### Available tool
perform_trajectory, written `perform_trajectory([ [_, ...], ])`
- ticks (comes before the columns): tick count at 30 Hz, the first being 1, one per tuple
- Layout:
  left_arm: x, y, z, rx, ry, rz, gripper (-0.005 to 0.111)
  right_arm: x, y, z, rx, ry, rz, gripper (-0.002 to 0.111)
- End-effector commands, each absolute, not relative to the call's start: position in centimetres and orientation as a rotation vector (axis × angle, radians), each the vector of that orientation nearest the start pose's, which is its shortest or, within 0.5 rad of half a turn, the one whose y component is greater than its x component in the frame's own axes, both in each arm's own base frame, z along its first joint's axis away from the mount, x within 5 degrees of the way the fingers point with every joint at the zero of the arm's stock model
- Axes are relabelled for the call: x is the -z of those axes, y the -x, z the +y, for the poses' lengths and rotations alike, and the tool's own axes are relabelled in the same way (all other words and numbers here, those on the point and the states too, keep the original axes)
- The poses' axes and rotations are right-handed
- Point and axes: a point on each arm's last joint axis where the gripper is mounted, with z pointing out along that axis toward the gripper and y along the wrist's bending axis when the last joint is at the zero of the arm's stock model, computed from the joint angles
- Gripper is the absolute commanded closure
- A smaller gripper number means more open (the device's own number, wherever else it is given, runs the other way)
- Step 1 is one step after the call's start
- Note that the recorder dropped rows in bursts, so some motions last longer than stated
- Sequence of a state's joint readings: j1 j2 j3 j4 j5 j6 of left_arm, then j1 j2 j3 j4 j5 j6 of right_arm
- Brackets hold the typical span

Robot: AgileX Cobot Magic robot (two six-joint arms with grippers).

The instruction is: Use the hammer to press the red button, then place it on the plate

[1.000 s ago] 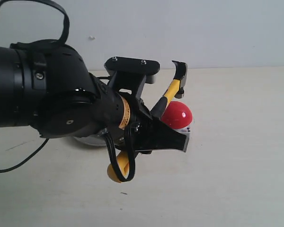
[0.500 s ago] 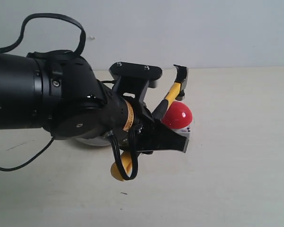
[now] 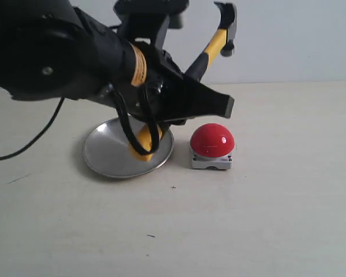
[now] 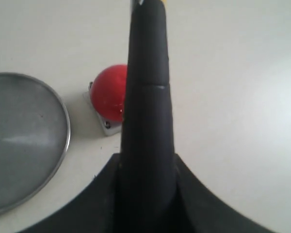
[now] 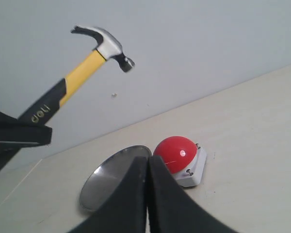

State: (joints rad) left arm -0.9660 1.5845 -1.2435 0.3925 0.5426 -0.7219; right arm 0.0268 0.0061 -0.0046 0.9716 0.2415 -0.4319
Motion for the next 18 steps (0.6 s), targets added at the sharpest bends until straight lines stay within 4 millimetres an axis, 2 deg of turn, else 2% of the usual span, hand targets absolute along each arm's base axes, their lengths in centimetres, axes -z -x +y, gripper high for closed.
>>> perform_trajectory([
  [1,-33.3,-21.5,-27.8,0.498,-0.603,2.134,0.107,-20.1,-5.4,1.9,-0.575,-0.256,1.63,0.108],
  [3,-32.9,-21.6,-27.9,0.485,-0.608,2.147,0.107,-20.1,-5.4,1.9,-0.575,-0.256,1.63,0.108],
  [5,-31.5,-21.9,-28.4,0.475,-0.617,2.176,0.107,-20.1,-5.4,1.9,-0.575,-0.256,1.63,0.108],
  [6,-29.0,-22.2,-29.1,0.483,-0.62,2.225,0.107,-20.1,-5.4,1.9,-0.575,-0.256,1.63,0.108],
  [7,-27.5,-22.2,-29.5,0.488,-0.629,2.247,0.107,-20.1,-5.4,1.9,-0.575,-0.256,1.63,0.108],
  [8,-23.5,-22.5,-30.1,0.473,-0.643,2.322,0.107,-20.1,-5.4,1.9,-0.575,-0.256,1.63,0.108],
  [9,-21.5,-22.7,-30.2,0.451,-0.641,2.369,0.107,-20.1,-5.4,1.9,-0.575,-0.256,1.63,0.108],
  [10,-17.9,-23.1,-30.1,0.387,-0.639,2.458,0.107,-20.1,-5.4,1.9,-0.575,-0.256,1.63,0.108],
  [12,-16.1,-23.7,-29.9,0.355,-0.611,2.507,0.107,-20.1,-5.4,1.9,-0.575,-0.256,1.63,0.108],
  [14,-18.1,-23.9,-30.1,0.43,-0.594,2.44,0.107,-20.1,-5.4,1.9,-0.575,-0.256,1.63,0.108],
  [17,-23.8,-23.8,-30.0,0.533,-0.57,2.293,0.107,-20.1,-5.4,1.9,-0.575,-0.256,1.63,0.108],
  [18,-25.1,-23.6,-29.7,0.552,-0.57,2.256,0.107,-20.1,-5.4,1.9,-0.575,-0.256,1.63,0.108],
])
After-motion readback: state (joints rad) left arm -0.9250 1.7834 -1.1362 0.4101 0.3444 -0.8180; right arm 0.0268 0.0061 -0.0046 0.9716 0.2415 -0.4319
